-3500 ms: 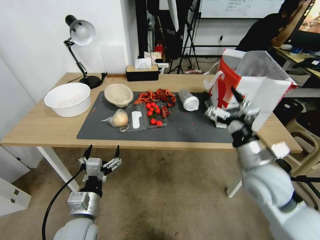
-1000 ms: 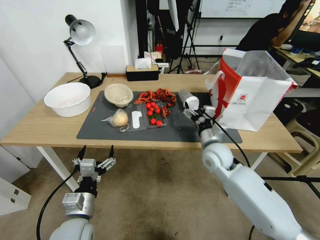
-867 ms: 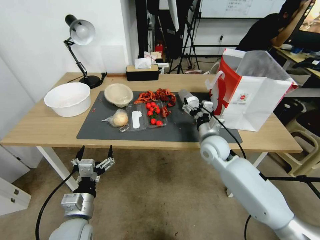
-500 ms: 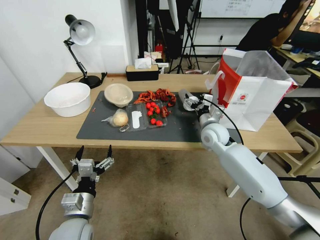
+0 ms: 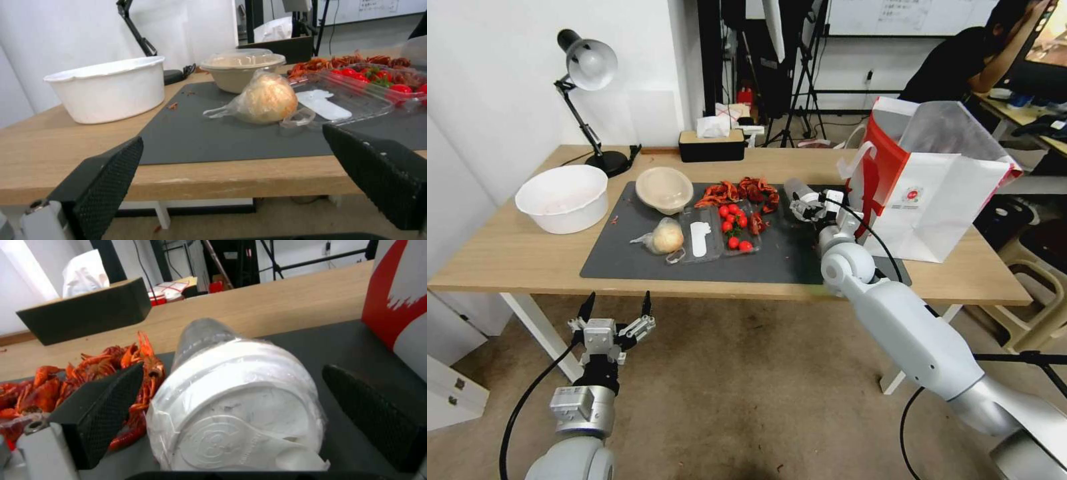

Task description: Pick up the trash from the table and place it into the takeout bag.

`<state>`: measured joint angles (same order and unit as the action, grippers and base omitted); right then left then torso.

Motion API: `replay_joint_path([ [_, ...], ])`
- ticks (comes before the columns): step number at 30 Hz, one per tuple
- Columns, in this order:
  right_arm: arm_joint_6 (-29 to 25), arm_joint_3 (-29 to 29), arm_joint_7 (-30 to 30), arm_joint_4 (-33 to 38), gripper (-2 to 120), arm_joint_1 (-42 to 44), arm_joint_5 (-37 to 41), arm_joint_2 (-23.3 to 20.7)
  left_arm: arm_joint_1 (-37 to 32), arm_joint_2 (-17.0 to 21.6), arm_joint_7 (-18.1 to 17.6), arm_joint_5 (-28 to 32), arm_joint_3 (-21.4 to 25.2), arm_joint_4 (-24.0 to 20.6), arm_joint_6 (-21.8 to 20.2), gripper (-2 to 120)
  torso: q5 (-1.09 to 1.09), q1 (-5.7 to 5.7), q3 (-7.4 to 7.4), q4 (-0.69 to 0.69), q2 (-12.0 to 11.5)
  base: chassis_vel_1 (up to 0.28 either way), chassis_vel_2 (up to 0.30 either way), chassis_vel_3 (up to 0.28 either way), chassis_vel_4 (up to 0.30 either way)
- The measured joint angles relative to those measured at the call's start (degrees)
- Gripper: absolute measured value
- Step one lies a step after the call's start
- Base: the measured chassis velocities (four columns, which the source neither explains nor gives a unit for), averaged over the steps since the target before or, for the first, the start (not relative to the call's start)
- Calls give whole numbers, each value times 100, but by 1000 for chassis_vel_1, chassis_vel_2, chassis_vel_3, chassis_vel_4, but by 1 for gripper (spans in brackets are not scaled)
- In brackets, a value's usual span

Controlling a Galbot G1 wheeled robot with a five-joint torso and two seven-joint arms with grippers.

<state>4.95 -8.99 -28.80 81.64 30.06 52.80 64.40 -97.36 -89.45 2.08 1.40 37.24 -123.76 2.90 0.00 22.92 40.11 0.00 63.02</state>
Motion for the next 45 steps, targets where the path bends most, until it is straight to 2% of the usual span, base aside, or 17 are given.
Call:
replay_joint_path([
  [6,7,-56,-4,-76,99,-41,-16,29,5,1,0,-2,-11,6,2,100,-1,-1,0,0,0,0,0,0,0],
  [17,82,-97,-79,-193,72,-63,-50,111,-9,10,0,-9,-17,11,14,100,-1,-1,-1,-1,0,0,0,0,0],
  [26,77,-96,-76,-84,71,-12,-63,81,-7,5,1,-14,-24,27,20,100,2,-1,0,1,0,0,0,0,0],
  [39,-350,309,450,1211,69,90,-32,-241,-2,-23,3,-35,-44,44,25,100,0,-1,1,1,0,0,0,0,0],
  [42,-527,642,819,1605,69,92,-32,-360,-5,-23,5,-37,-46,45,25,100,0,-1,0,1,0,0,0,0,0],
  [45,-547,886,890,1786,69,65,-39,-412,-7,-24,6,-40,-49,45,26,100,0,-1,0,0,0,0,0,0,0],
])
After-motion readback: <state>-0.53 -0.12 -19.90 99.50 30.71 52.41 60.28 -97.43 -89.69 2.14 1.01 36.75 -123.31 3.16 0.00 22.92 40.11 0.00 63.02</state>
